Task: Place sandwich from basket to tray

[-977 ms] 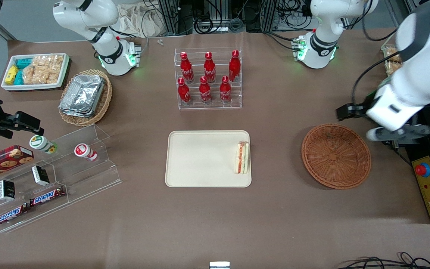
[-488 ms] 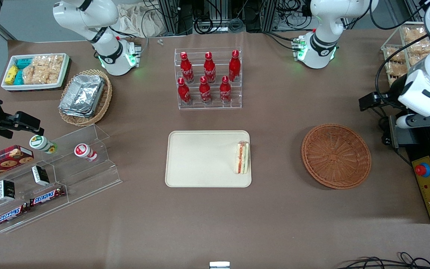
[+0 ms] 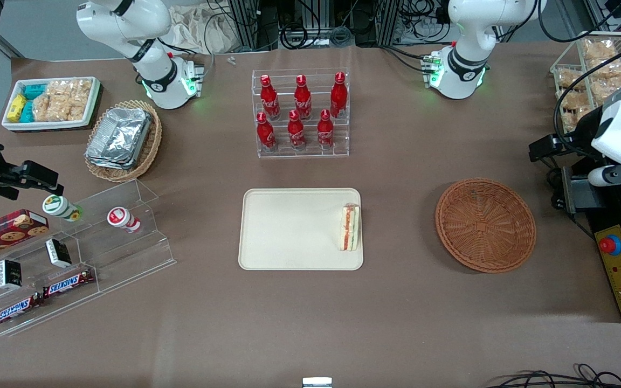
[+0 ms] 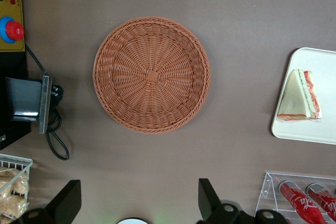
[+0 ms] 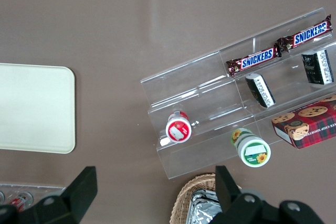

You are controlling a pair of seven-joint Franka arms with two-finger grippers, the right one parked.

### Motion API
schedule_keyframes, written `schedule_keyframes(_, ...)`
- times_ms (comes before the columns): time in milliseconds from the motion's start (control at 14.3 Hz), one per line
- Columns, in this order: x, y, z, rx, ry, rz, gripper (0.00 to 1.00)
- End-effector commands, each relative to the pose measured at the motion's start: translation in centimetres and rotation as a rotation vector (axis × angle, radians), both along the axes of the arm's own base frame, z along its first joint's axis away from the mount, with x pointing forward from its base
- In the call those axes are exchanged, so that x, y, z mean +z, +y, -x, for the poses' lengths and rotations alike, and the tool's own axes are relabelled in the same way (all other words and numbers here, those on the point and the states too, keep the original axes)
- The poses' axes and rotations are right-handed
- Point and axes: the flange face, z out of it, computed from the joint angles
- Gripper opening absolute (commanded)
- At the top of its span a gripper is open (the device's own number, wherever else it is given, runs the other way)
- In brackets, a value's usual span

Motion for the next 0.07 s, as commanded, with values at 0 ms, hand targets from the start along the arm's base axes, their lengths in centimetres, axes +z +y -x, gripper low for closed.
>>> schedule_keyframes(0,0.51,0.2,0.26,-0.052,-0.015,-0.009,1.0)
